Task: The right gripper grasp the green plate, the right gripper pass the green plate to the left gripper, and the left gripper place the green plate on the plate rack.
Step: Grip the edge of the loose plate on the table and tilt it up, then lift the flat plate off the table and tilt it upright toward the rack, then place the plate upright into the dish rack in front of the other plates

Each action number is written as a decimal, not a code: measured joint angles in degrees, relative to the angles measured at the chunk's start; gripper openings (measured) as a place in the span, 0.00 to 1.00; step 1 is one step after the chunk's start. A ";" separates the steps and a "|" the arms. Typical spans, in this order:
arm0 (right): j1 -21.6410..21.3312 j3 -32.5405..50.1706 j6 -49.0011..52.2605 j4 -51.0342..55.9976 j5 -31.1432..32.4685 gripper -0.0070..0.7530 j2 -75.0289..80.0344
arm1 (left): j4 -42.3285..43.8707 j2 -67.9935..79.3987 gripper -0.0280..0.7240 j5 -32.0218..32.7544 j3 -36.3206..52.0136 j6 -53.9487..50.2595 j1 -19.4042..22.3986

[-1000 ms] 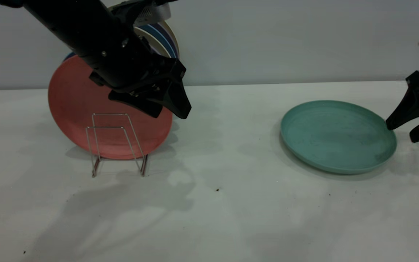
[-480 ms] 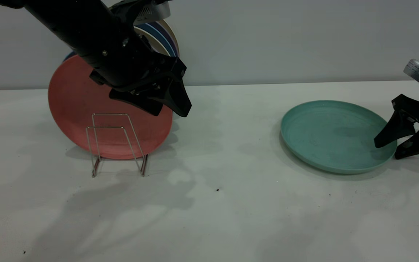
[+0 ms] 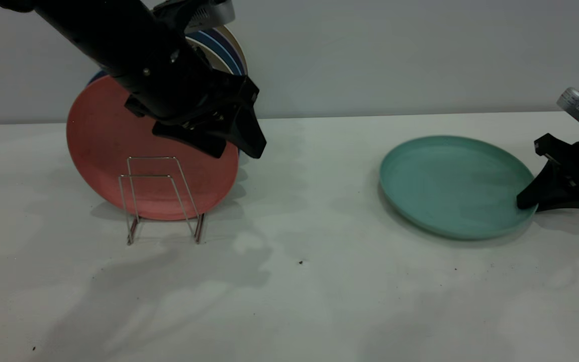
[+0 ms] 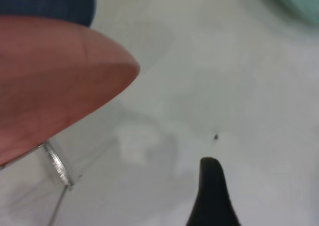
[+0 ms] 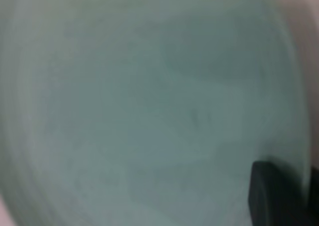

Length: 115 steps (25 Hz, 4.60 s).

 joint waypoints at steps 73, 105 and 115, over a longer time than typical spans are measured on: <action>11.36 34.79 13.35 -24.04 29.27 0.48 -74.21 | 13.40 -21.96 0.16 10.52 -0.02 64.00 16.90; 11.36 50.31 29.70 -46.20 27.21 0.48 -115.41 | 6.21 -10.19 0.15 2.74 -0.02 77.85 16.90; 11.36 50.31 29.77 -46.26 26.95 0.48 -115.41 | 5.48 -7.20 0.22 2.06 -0.02 77.85 16.90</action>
